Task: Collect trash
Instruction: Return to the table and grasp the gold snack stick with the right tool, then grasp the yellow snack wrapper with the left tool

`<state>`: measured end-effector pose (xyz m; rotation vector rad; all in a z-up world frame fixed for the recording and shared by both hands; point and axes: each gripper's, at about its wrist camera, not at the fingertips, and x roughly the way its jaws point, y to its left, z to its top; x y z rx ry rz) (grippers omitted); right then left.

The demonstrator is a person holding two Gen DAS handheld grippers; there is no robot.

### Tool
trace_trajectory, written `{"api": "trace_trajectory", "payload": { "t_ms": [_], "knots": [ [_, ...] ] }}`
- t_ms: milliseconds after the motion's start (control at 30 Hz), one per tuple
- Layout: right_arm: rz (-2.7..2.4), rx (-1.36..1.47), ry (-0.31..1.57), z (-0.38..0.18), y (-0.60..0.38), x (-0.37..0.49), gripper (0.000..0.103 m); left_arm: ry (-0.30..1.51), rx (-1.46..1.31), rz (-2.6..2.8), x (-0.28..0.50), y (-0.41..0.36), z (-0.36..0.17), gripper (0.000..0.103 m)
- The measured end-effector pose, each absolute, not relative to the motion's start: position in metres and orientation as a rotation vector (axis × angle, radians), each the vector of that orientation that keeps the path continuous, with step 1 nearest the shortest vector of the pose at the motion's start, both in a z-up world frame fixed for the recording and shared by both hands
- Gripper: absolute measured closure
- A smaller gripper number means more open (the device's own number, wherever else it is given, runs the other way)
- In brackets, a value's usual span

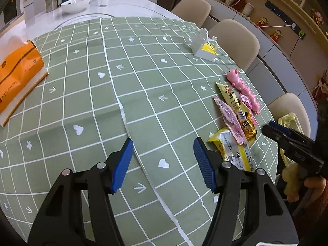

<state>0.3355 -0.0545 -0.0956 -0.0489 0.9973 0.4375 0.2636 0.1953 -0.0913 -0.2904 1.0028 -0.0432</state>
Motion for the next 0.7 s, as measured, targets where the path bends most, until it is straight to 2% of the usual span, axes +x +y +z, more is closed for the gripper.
{"api": "trace_trajectory", "payload": {
  "t_ms": [67, 167, 233, 300, 367, 700],
  "knots": [
    [0.455, -0.081, 1.001, -0.101, -0.039, 0.346, 0.056, 0.997, -0.28, -0.039, 0.264, 0.194, -0.088, 0.045],
    [0.466, -0.132, 1.024, -0.113, -0.025, 0.358, 0.066, 0.992, -0.27, -0.041, 0.264, 0.191, -0.084, 0.045],
    [0.477, -0.144, 1.057, -0.121, -0.019, 0.366, 0.068, 0.989, -0.267, -0.045, 0.263, 0.189, -0.081, 0.045],
    [0.489, -0.151, 1.075, -0.124, -0.016, 0.367, 0.085, 0.985, -0.259, -0.052, 0.263, 0.186, -0.079, 0.045],
    [0.49, -0.165, 1.061, -0.119, -0.016, 0.362, 0.089, 0.98, -0.25, -0.06, 0.262, 0.183, -0.076, 0.045],
    [0.435, -0.05, 0.978, -0.076, -0.057, 0.326, 0.09, 0.967, -0.223, -0.124, 0.265, 0.166, -0.07, 0.045]
  ]
}}
